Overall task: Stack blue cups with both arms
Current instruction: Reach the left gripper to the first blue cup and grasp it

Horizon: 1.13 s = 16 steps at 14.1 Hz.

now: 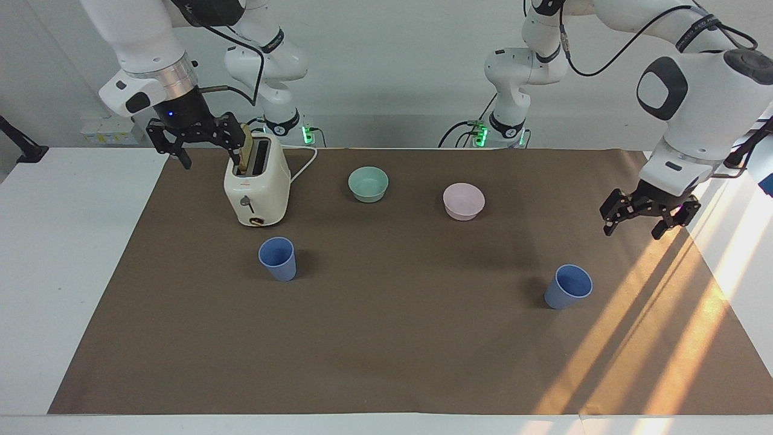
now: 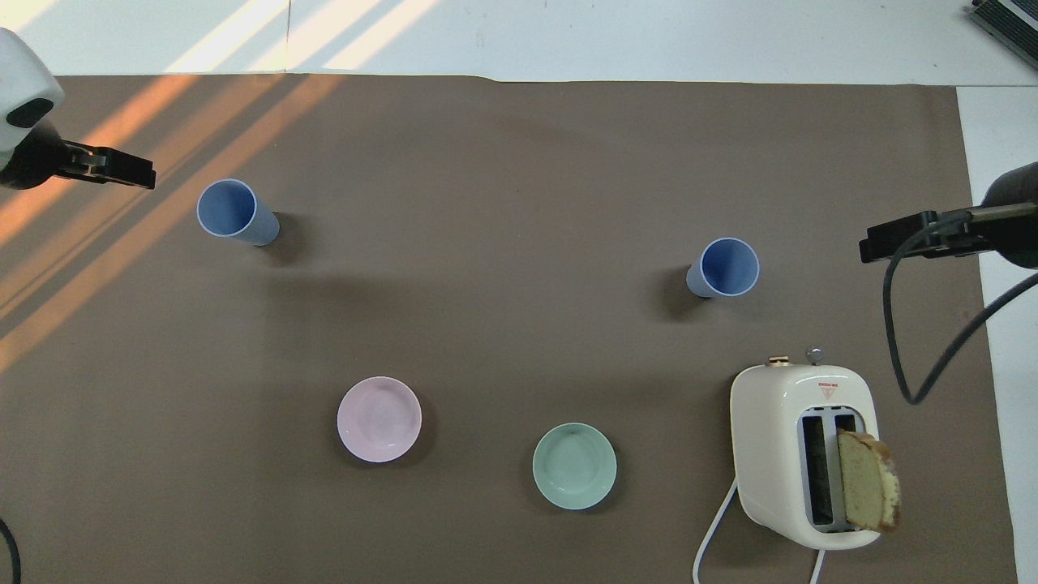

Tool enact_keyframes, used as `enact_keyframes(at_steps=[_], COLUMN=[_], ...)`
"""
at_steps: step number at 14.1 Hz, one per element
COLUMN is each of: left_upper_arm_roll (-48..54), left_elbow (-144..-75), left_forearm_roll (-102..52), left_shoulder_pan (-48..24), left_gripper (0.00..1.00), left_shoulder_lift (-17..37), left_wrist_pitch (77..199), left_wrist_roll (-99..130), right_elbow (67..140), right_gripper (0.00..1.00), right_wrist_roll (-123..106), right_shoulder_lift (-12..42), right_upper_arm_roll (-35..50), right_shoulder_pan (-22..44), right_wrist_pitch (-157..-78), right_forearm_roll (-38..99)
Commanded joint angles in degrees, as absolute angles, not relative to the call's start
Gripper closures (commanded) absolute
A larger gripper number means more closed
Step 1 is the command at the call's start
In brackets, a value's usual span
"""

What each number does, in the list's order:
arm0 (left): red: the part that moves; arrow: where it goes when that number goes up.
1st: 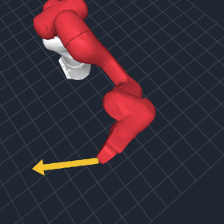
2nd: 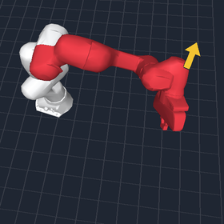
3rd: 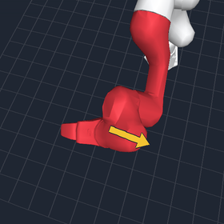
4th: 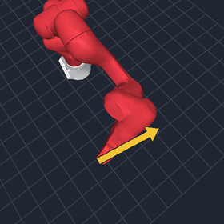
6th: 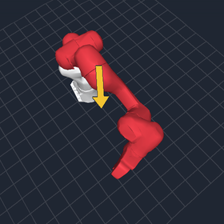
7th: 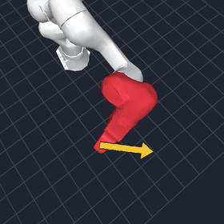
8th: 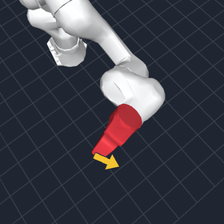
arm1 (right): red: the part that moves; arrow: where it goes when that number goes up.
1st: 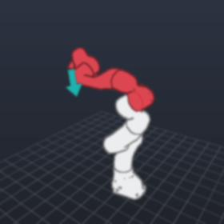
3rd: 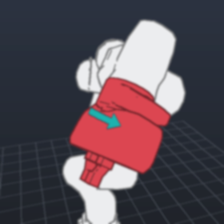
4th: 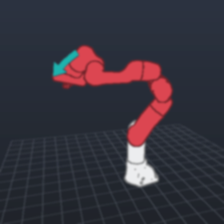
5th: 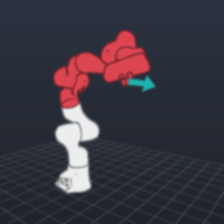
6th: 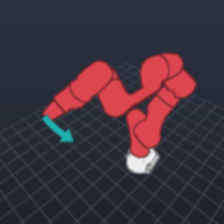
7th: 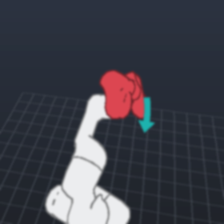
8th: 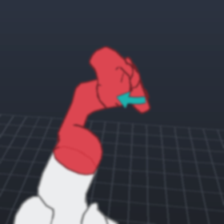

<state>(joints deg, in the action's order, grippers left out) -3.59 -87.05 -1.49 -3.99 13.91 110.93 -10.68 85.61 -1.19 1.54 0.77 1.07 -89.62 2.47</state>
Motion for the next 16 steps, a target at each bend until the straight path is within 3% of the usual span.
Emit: enact_keyframes(at_steps=[1, 7, 14, 15, 16], left_upper_arm_roll=[-3.43, -3.34, -3.34, -3.34, -3.34], left_elbow=[-90.33, -96.59, -104.58, -104.68, -104.68], left_forearm_roll=[-2.20, -2.28, -4.13, -4.13, -4.13], left_shoulder_pan=[-3.87, -4.04, -4.39, -4.57, -4.66], left_gripper=[0.00, 0.00, 0.00, 0.08, 0.27], left_shoulder_lift=[15.90, 19.68, 20.56, 20.48, 20.48], left_wrist_pitch=[116.78, 125.59, 135.78, 135.79, 135.70], left_wrist_roll=[-12.04, -12.48, -12.66, -12.66, -12.66], right_elbow=[85.96, 85.96, 85.96, 85.96, 85.96], right_gripper=[0.00, 0.00, 0.00, 0.00, 0.00], right_wrist_roll=[-0.09, -0.09, -0.09, -0.09, -0.09], right_shoulder_lift=[1.23, 1.23, 1.23, 1.23, 1.23], right_upper_arm_roll=[1.14, 1.14, 1.14, 1.14, 1.14], right_shoulder_pan=[0.62, 0.62, 0.62, 0.62, 0.62], right_wrist_pitch=[-89.56, -89.56, -89.56, -89.56, -89.56], right_forearm_roll=[2.29, 2.29, 2.29, 2.29, 2.29])
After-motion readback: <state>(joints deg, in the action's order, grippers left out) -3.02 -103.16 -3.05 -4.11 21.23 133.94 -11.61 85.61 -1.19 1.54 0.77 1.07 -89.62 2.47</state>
